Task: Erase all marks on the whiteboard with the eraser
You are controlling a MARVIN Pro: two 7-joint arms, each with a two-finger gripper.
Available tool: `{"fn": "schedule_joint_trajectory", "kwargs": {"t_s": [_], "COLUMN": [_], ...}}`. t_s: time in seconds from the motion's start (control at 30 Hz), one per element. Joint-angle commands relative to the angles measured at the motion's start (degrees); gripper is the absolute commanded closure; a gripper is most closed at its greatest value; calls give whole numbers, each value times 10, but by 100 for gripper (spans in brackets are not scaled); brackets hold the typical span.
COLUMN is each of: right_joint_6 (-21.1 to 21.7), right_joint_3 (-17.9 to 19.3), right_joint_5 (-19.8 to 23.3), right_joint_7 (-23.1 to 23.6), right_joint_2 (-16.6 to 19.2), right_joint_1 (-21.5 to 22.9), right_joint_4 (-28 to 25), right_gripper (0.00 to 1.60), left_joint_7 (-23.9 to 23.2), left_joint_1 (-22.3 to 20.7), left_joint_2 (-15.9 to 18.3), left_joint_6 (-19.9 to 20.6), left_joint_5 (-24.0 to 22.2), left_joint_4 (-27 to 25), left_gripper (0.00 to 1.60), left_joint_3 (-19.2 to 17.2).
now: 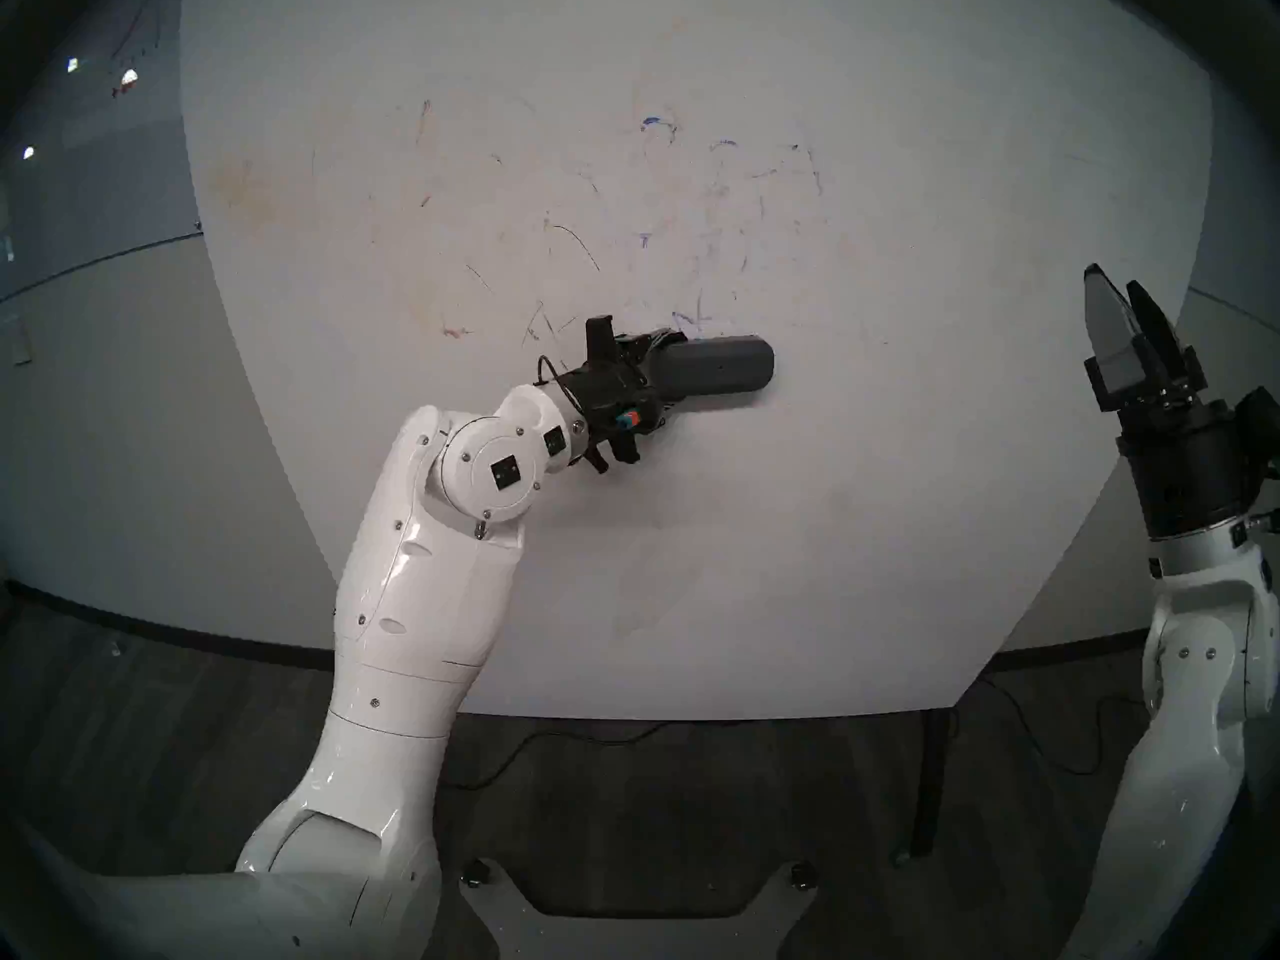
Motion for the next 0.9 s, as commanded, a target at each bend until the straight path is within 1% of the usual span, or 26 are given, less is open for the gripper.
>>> {"fn": "schedule_joint_trajectory", "kwargs": {"t_s": [0.0,0.33,0.6,0.63,0.67,0.73,0.77,0.83,0.87], "right_joint_6": [2,3,3,3,3,3,3,3,3], "right_joint_3": [-1,-4,-7,-7,-8,-8,-9,-10,-11], "right_joint_5": [2,1,-1,-1,-1,-1,-1,-2,-2], "right_joint_7": [-2,-1,-1,-1,-1,-1,-1,-2,-2], "right_joint_2": [0,-1,-2,-2,-3,-3,-3,-3,-3], "right_joint_1": [1,5,6,6,6,6,6,6,6], "right_joint_4": [-9,-9,-9,-9,-9,-9,-9,-9,-9], "right_gripper": [0,0,0,0,0,0,0,0,0], "left_joint_7": [8,30,30,32,29,33,31,35,32], "left_joint_1": [1,-36,-73,-70,-80,-73,-86,-74,-85], "left_joint_2": [14,13,12,10,12,8,11,6,8], "left_joint_6": [29,11,-7,-10,-11,-19,-23,-30,-33], "left_joint_5": [32,47,56,58,56,60,59,62,62], "left_joint_4": [24,27,25,19,23,10,15,-2,2], "left_gripper": [160,160,160,160,160,160,160,160,160], "left_joint_3": [-22,-19,-13,-15,-12,-13,-9,-12,-8]}}
